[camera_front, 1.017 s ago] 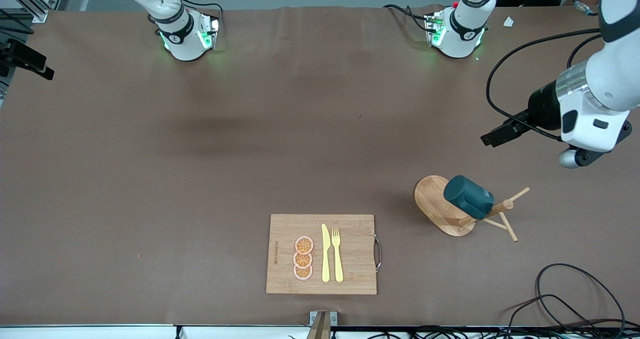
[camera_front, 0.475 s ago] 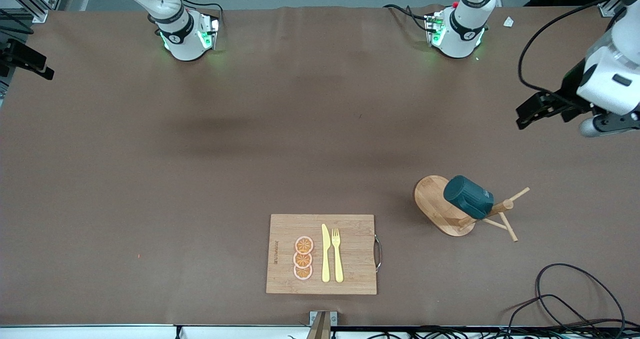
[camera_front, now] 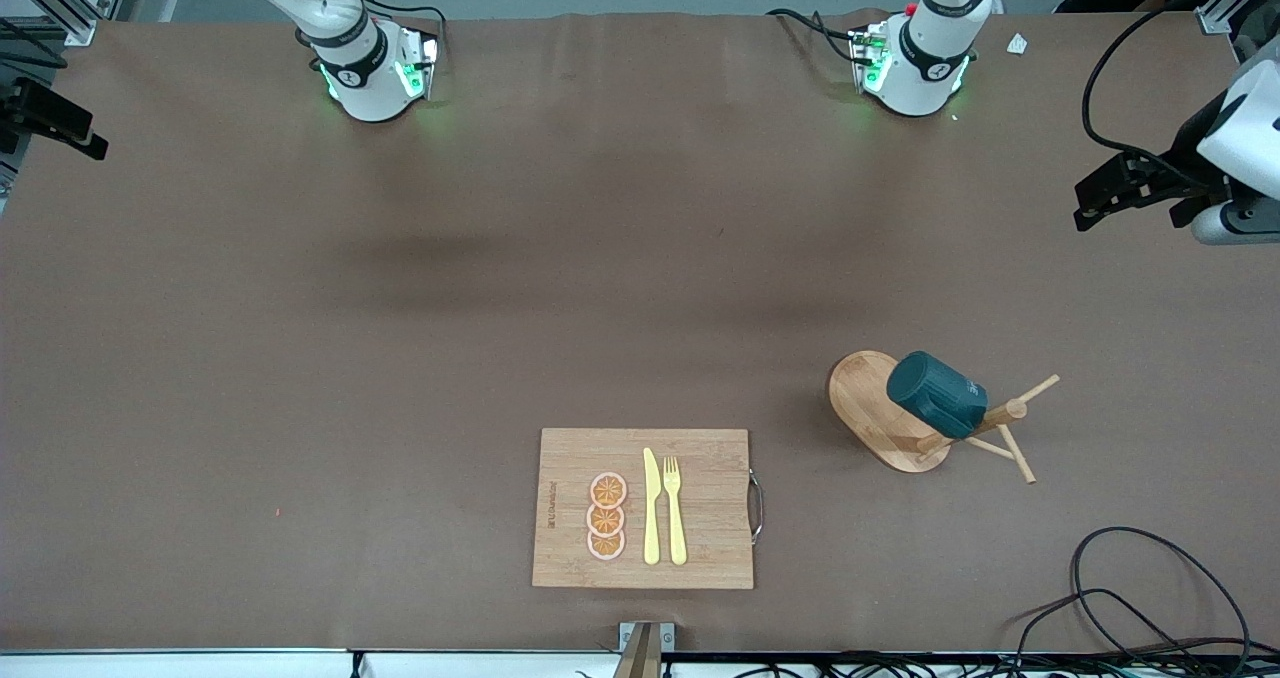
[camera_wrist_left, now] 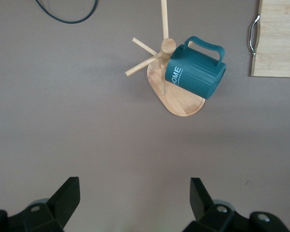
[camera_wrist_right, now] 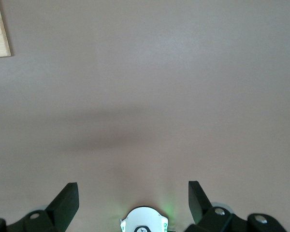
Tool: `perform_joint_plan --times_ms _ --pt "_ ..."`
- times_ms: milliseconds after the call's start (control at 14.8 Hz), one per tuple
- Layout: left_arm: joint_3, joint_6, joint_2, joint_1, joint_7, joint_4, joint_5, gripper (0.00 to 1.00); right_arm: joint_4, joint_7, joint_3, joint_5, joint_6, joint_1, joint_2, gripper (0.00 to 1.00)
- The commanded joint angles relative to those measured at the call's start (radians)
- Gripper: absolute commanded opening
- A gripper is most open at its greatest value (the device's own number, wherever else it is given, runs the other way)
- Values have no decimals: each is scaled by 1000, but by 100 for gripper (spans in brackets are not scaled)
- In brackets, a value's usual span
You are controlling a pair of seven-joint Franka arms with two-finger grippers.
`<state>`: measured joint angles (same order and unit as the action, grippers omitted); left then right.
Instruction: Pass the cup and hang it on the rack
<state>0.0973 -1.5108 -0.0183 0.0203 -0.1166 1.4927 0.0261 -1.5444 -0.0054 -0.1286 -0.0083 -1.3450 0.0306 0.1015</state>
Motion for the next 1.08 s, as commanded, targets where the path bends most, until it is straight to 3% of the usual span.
perform_joint_plan --times_ms 0,475,1017 --pt "2 1 82 9 5 85 14 100 -10 -7 0 5 3 2 9 100" --pt "-2 -34 178 43 -60 219 -18 100 -11 -8 0 4 10 -1 9 100" --pt "-4 0 170 38 -38 181 -20 100 -10 -10 -2 4 3 -1 9 100"
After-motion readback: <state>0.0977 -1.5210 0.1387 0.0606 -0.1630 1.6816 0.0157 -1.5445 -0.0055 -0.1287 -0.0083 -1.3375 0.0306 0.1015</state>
